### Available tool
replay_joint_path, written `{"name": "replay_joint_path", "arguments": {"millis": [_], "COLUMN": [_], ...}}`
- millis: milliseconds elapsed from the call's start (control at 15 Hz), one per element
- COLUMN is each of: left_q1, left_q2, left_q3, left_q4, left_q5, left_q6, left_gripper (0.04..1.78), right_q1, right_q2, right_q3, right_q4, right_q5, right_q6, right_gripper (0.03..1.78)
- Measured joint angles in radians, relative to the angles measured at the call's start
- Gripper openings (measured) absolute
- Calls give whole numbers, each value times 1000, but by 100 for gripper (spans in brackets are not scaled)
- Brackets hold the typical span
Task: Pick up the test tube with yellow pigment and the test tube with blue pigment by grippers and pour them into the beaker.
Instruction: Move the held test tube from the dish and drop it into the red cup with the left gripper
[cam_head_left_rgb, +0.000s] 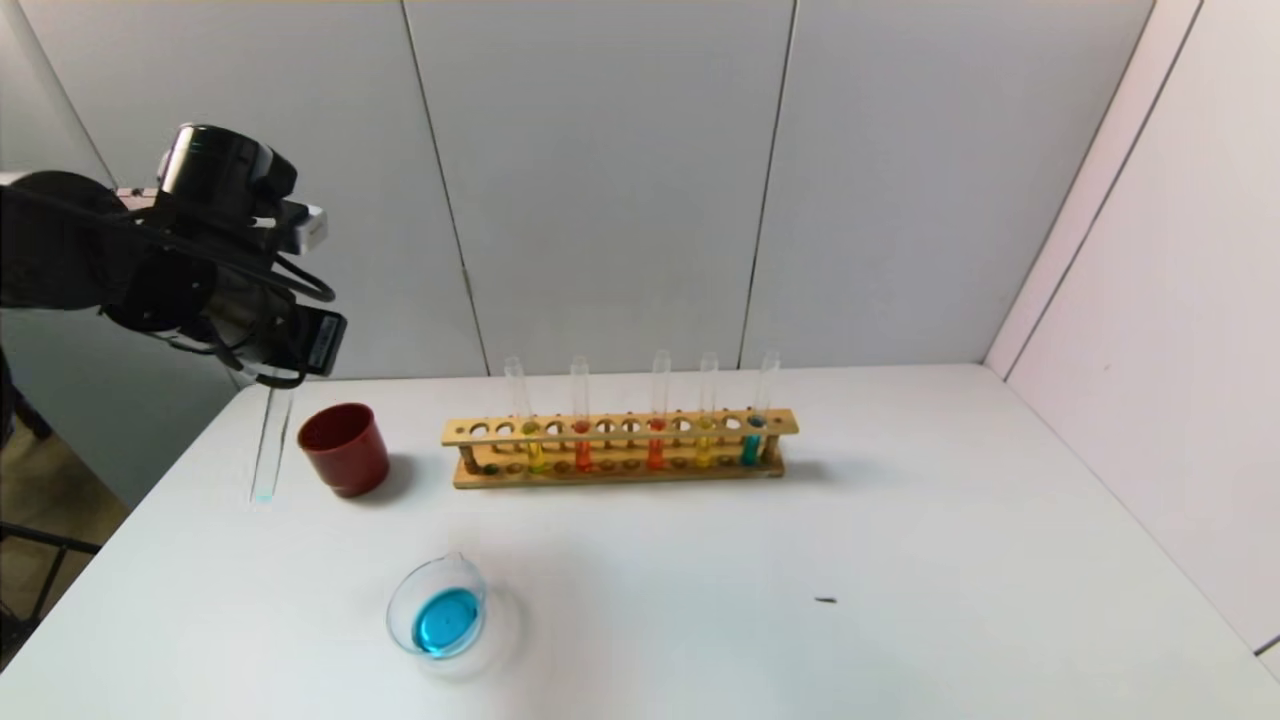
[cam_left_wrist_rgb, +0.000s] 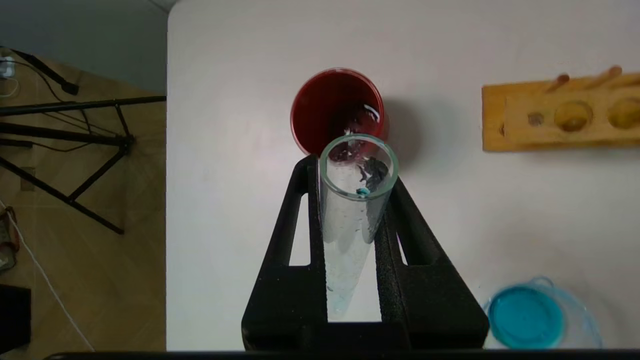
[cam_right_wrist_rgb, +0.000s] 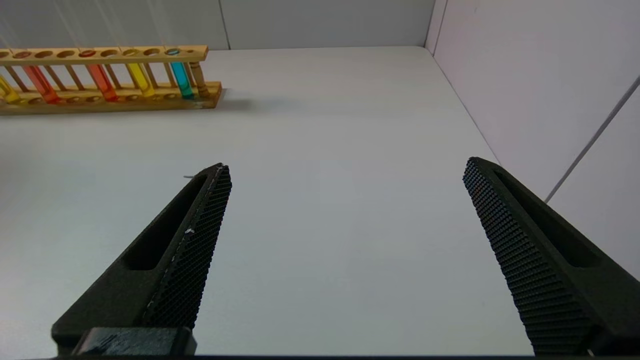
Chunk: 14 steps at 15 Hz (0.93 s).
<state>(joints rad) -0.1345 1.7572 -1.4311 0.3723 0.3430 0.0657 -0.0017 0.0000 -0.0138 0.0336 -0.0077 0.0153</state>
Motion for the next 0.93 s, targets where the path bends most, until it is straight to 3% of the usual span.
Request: {"name": "replay_joint_path", "arguments": {"millis": [533,933], "left_q1": [64,89], "left_q2": [192,258], "left_q3": [-13,-21], "left_q4": [-472,-536], "left_q5": [4,8], "left_q6": [8,-2], "left_gripper": [32,32], "right_q1": [0,0], "right_q2": [0,0], "right_q3": [0,0], "right_q4": [0,0], "right_q5": [0,0], "right_q6": [0,0], "right_gripper": [170,170]}}
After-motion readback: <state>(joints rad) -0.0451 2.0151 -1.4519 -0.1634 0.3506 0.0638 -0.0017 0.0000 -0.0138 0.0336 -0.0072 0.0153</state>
